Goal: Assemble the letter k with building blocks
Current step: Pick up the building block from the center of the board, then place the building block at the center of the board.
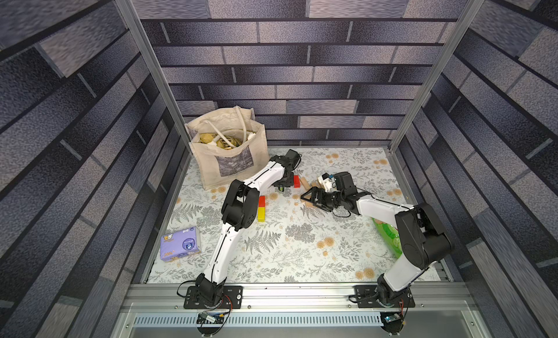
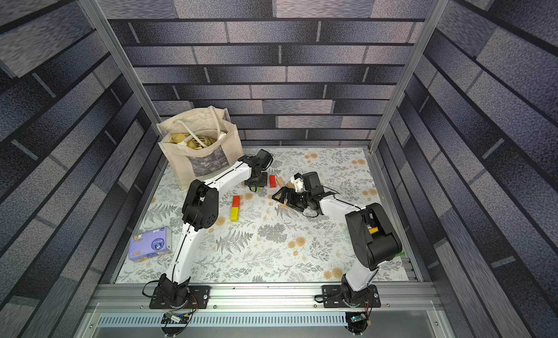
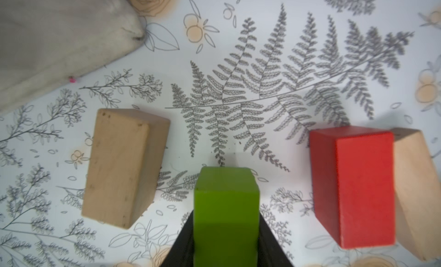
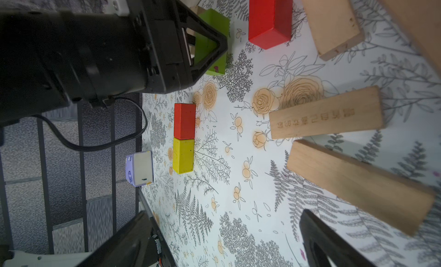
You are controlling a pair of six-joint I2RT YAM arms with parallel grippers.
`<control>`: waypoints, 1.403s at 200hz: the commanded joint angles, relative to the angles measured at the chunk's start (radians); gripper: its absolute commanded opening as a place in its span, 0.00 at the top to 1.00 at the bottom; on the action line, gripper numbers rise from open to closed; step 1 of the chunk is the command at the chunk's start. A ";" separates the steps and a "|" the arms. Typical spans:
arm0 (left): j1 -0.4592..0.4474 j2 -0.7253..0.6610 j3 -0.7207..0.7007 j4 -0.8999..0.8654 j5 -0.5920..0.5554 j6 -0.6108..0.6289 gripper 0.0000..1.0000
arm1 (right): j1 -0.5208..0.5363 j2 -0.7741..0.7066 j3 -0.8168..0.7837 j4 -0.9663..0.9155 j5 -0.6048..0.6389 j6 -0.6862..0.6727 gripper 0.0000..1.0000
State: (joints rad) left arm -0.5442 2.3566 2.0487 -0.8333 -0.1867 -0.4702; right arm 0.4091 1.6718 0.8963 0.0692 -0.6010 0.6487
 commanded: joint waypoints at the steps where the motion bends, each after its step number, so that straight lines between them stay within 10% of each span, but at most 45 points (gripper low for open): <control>1: -0.015 -0.131 -0.027 -0.017 0.004 0.027 0.67 | -0.006 -0.045 -0.029 0.026 -0.013 0.019 0.00; 280: -0.346 -1.110 -1.184 0.067 -0.167 -0.287 0.67 | 0.376 -0.320 -0.354 0.176 0.314 0.241 0.00</control>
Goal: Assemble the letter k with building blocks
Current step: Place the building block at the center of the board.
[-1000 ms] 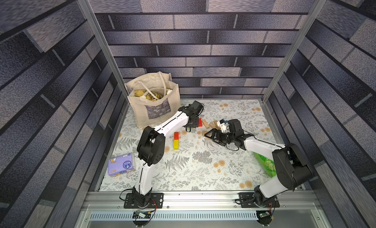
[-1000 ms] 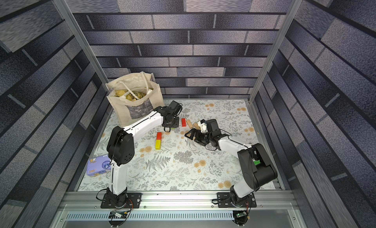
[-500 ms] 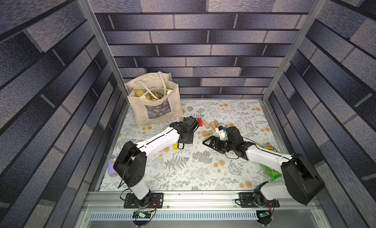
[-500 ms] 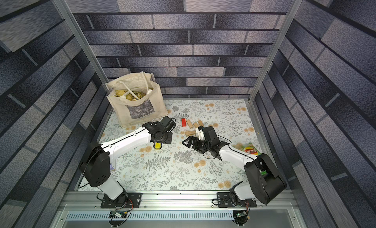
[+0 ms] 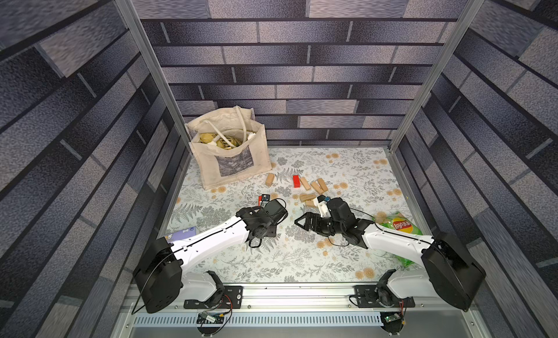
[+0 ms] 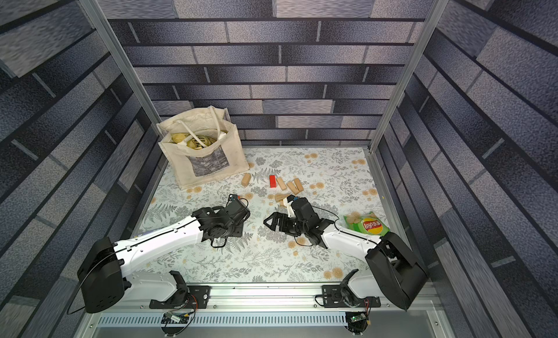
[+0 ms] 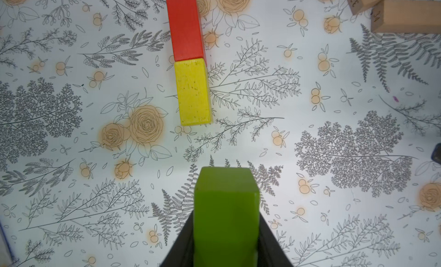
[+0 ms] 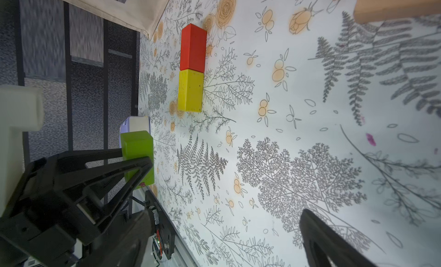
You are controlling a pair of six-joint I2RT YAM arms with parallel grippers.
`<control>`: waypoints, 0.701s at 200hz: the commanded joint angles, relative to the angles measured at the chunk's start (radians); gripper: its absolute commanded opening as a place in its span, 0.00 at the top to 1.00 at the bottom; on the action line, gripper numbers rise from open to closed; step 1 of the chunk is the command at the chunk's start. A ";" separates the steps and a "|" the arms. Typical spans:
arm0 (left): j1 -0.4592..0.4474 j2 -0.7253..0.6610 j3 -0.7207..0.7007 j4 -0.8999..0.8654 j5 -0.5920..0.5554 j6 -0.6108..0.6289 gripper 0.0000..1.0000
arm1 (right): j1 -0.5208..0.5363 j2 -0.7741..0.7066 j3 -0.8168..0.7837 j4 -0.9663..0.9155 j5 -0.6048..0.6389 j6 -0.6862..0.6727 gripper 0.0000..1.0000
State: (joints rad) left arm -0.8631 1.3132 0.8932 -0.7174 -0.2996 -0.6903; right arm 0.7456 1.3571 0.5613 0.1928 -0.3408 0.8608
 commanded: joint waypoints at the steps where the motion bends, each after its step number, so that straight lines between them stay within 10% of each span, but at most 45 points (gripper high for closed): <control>1: -0.028 -0.069 -0.030 -0.049 -0.054 -0.069 0.67 | 0.041 -0.005 -0.018 0.053 0.055 0.029 0.00; 140: -0.125 -0.156 -0.138 -0.117 -0.049 -0.244 0.64 | 0.140 0.014 -0.063 0.155 0.127 0.088 0.00</control>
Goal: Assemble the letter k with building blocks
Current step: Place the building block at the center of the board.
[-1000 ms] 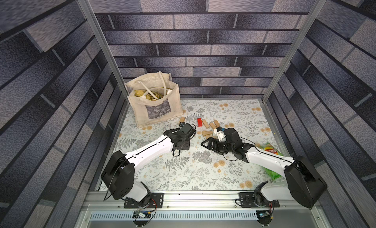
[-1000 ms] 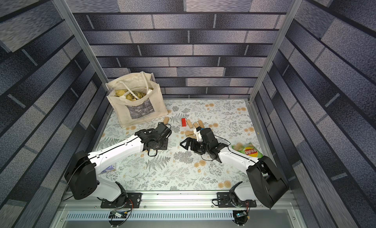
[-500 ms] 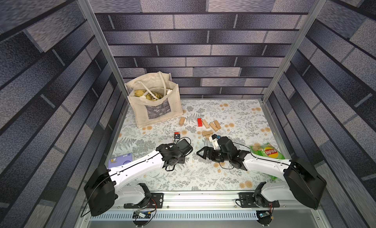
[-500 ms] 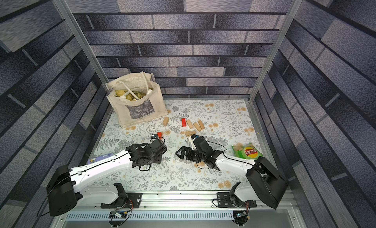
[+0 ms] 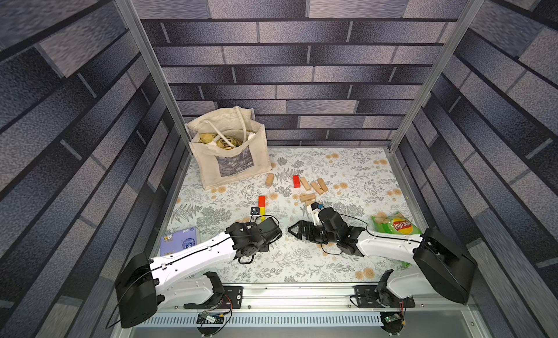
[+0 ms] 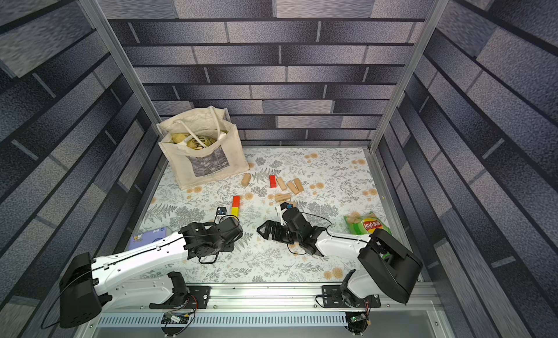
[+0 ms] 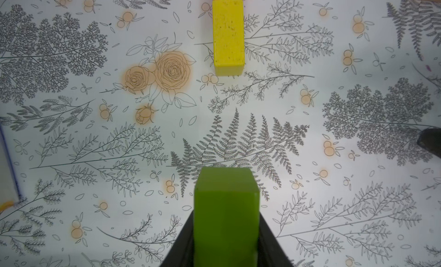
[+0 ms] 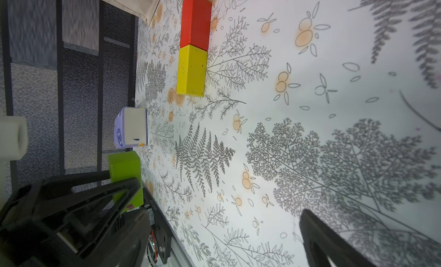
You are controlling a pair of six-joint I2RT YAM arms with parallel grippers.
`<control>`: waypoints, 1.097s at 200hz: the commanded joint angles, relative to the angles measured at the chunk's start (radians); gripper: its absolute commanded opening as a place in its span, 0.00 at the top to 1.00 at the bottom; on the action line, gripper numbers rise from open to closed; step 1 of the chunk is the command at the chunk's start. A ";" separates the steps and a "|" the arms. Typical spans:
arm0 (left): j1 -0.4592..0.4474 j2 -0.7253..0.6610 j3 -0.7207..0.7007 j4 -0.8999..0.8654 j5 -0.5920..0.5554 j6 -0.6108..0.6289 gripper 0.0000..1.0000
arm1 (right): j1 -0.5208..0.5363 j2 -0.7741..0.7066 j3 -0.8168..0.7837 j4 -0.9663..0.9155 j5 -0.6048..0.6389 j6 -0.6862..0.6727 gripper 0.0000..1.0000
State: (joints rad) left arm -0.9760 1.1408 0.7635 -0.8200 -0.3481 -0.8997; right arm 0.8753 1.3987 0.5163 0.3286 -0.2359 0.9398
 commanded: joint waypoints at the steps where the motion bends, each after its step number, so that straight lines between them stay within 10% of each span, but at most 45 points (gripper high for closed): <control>1: -0.014 0.017 -0.008 -0.012 0.000 -0.036 0.64 | 0.011 -0.028 -0.018 0.020 0.022 0.009 0.00; 107: 0.099 0.044 -0.038 0.109 0.083 0.048 0.64 | 0.011 -0.018 0.044 -0.020 0.010 0.005 0.00; 165: 0.102 0.065 -0.056 0.185 0.159 0.135 0.39 | 0.011 -0.004 0.052 -0.025 0.007 -0.005 0.00; 219: 0.109 0.083 -0.108 0.222 0.191 0.295 0.39 | 0.011 -0.004 0.034 -0.010 0.013 0.002 0.00</control>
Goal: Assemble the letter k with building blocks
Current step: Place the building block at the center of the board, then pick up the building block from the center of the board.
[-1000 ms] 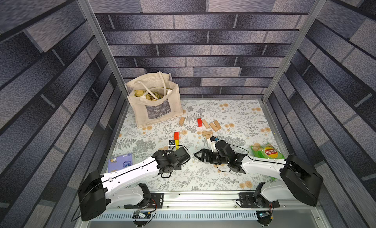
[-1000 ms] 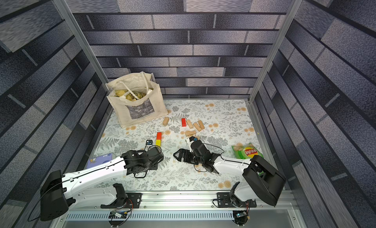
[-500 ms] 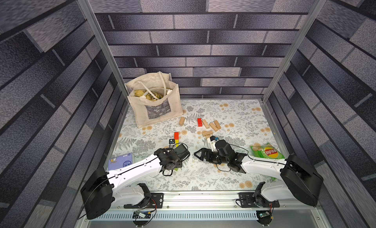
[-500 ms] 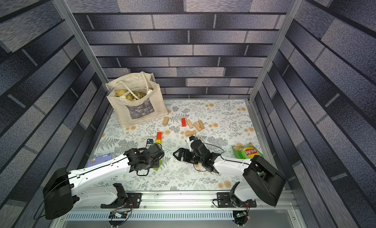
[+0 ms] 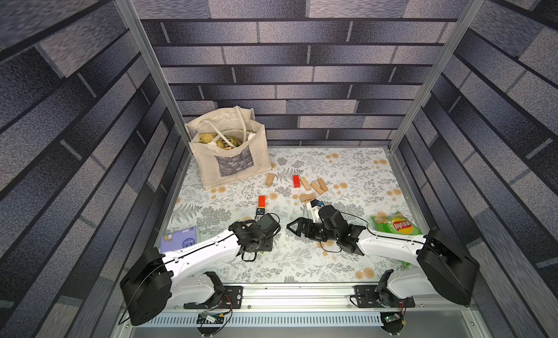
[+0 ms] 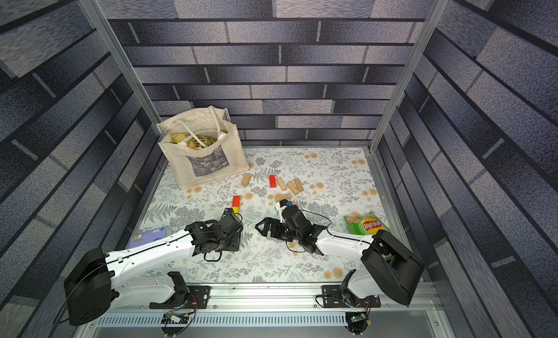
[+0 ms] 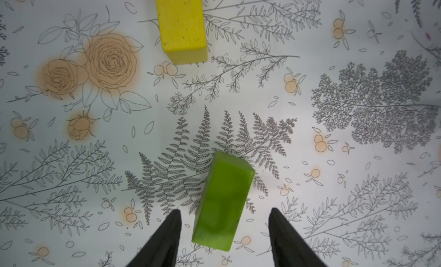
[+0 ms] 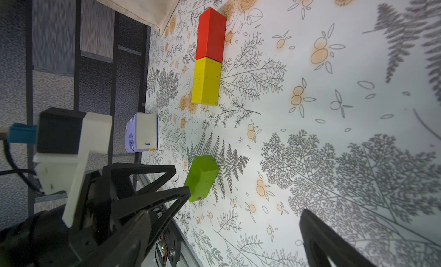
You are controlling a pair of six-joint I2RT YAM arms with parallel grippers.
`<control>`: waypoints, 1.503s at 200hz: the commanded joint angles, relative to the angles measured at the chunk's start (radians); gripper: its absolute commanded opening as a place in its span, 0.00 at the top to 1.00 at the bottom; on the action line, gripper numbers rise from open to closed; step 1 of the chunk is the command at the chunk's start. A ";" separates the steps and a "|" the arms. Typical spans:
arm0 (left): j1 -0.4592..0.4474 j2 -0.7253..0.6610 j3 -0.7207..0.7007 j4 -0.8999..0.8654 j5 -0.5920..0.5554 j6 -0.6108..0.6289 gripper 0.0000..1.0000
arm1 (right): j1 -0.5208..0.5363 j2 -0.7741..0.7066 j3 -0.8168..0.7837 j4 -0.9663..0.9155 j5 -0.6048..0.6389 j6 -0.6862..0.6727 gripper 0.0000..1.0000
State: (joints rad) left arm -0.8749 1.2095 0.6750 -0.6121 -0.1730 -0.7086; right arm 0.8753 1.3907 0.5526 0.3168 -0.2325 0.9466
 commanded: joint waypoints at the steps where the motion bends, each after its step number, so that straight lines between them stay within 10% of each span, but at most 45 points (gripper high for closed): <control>1: 0.008 0.014 -0.020 0.015 0.016 0.106 0.40 | 0.010 0.003 -0.003 0.002 0.009 -0.005 0.00; 300: 0.096 0.086 0.044 -0.010 -0.006 0.014 0.74 | 0.010 0.028 0.040 -0.052 0.004 -0.042 0.00</control>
State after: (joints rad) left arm -0.8001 1.3060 0.6773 -0.5575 -0.1551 -0.6594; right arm 0.8753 1.4117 0.5537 0.3115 -0.2329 0.9386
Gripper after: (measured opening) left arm 0.348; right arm 0.999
